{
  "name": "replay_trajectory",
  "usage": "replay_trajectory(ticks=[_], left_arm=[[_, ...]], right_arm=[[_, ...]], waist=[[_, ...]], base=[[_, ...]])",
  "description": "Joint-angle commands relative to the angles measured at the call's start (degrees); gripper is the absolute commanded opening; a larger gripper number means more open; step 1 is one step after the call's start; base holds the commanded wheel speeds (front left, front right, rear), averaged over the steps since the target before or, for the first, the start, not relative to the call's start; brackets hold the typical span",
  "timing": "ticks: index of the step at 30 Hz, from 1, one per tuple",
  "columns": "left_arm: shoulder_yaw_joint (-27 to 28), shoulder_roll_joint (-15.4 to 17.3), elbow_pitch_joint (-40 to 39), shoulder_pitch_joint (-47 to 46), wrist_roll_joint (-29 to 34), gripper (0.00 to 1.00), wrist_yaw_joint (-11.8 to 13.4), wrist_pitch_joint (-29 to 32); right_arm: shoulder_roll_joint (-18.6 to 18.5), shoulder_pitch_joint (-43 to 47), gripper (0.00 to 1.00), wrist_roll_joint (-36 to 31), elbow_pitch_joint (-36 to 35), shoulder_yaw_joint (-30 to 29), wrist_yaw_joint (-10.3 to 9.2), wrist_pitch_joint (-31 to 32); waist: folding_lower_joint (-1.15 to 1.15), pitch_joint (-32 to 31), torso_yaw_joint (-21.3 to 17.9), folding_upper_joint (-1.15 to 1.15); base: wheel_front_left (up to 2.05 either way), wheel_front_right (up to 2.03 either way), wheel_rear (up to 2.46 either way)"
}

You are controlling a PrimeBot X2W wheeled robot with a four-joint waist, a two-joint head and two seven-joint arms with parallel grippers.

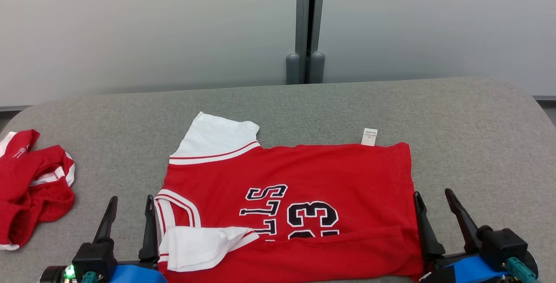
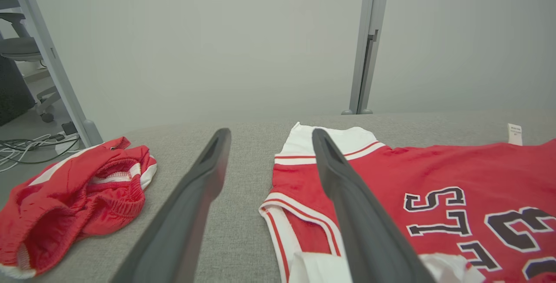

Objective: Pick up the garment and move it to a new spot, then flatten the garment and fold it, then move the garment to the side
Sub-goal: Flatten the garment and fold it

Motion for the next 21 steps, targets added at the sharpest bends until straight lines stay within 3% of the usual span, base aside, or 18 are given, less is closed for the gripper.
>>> replay_trajectory(ticks=[1, 13, 21], left_arm=[[0.22, 0.08, 0.07, -0.65, 0.02, 1.00, -0.26, -0.24], [0.66, -0.26, 0.62, -0.57, 0.29, 1.00, -0.61, -0.23], [0.73, 1.61, 1.56, -7.91, -0.92, 1.00, -1.40, -0.24]], right_arm=[[0.14, 0.39, 1.00, -0.48, 0.16, -0.27, 0.01, -0.18], [0.17, 0.17, 1.00, -0.59, 0.95, -0.38, 0.01, -0.18], [-0.76, -5.13, 1.00, -2.85, -0.33, -2.10, 0.01, -0.18]], waist=[[0.00, -0.03, 0.04, 0.00], [0.00, 0.10, -0.04, 0.00], [0.00, 2.27, 0.09, 0.00]], base=[[0.00, 0.00, 0.00], [0.00, 0.00, 0.00], [0.00, 0.00, 0.00]])
